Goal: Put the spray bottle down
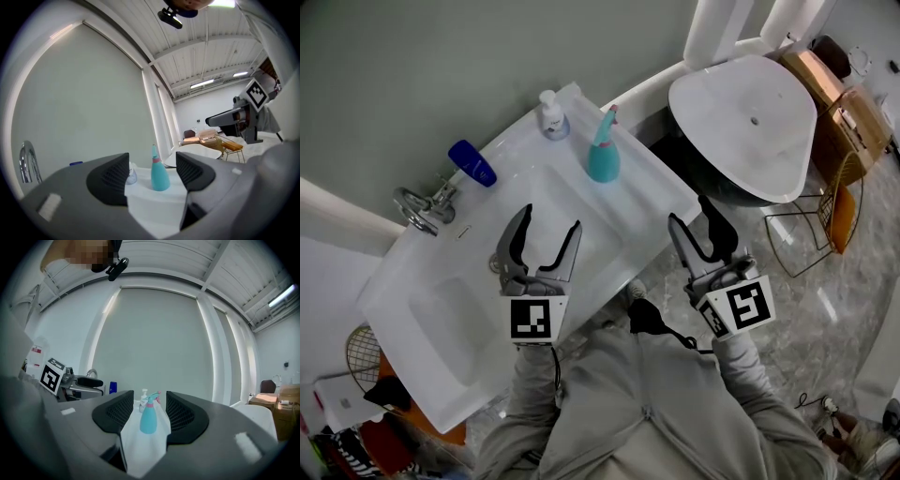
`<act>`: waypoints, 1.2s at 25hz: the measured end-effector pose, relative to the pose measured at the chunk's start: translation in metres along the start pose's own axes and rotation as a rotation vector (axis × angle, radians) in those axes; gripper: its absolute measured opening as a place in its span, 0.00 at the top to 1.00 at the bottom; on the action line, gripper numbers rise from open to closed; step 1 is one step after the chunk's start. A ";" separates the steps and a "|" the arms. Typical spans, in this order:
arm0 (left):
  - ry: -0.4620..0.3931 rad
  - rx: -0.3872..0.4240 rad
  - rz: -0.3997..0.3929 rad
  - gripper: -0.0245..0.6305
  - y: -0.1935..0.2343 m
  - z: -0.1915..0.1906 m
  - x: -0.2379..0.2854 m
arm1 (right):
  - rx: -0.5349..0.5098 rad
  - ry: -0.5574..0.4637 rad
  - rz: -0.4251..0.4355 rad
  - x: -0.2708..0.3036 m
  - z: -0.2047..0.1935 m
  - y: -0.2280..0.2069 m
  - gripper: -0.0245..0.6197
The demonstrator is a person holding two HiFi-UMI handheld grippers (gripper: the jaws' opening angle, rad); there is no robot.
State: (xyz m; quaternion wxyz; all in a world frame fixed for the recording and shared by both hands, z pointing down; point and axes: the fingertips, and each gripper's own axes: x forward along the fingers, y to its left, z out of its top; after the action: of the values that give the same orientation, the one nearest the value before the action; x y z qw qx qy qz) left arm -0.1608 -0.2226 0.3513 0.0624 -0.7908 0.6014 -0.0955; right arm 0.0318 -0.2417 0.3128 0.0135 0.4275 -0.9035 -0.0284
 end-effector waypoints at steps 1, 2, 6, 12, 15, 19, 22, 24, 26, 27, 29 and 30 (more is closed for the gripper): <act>-0.001 -0.002 0.001 0.41 0.000 0.001 -0.005 | 0.000 -0.002 -0.003 -0.002 0.000 0.002 0.63; -0.001 -0.004 0.003 0.41 0.000 0.001 -0.009 | -0.001 -0.004 -0.005 -0.005 0.001 0.005 0.63; -0.006 -0.003 0.007 0.41 0.001 0.003 -0.024 | -0.004 -0.005 -0.006 -0.011 0.002 0.015 0.63; -0.016 -0.009 0.023 0.41 0.004 0.008 -0.043 | -0.007 -0.007 -0.011 -0.017 0.005 0.026 0.63; -0.021 -0.006 0.028 0.41 0.005 0.009 -0.050 | -0.008 -0.007 -0.013 -0.019 0.004 0.029 0.63; -0.029 0.002 0.037 0.41 0.006 0.011 -0.057 | -0.008 -0.008 -0.016 -0.020 0.005 0.032 0.63; -0.027 -0.015 0.046 0.41 0.006 0.012 -0.061 | -0.011 -0.008 -0.018 -0.021 0.006 0.032 0.63; -0.028 -0.020 0.049 0.41 0.006 0.013 -0.062 | -0.014 -0.010 -0.021 -0.023 0.008 0.032 0.63; -0.031 -0.022 0.051 0.41 0.005 0.014 -0.063 | -0.013 -0.011 -0.023 -0.024 0.008 0.032 0.63; -0.031 -0.018 0.050 0.41 0.005 0.014 -0.064 | -0.013 -0.011 -0.023 -0.025 0.008 0.032 0.63; -0.030 -0.003 0.046 0.41 0.004 0.014 -0.064 | -0.011 -0.011 -0.024 -0.026 0.008 0.032 0.63; -0.029 -0.001 0.045 0.41 0.004 0.014 -0.064 | -0.011 -0.012 -0.025 -0.026 0.008 0.031 0.63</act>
State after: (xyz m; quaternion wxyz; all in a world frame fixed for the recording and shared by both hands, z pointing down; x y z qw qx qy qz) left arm -0.1774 -0.1626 0.3320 0.0729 -0.7783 0.6182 -0.0820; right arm 0.0238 -0.2012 0.3073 0.0102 0.4386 -0.8979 -0.0359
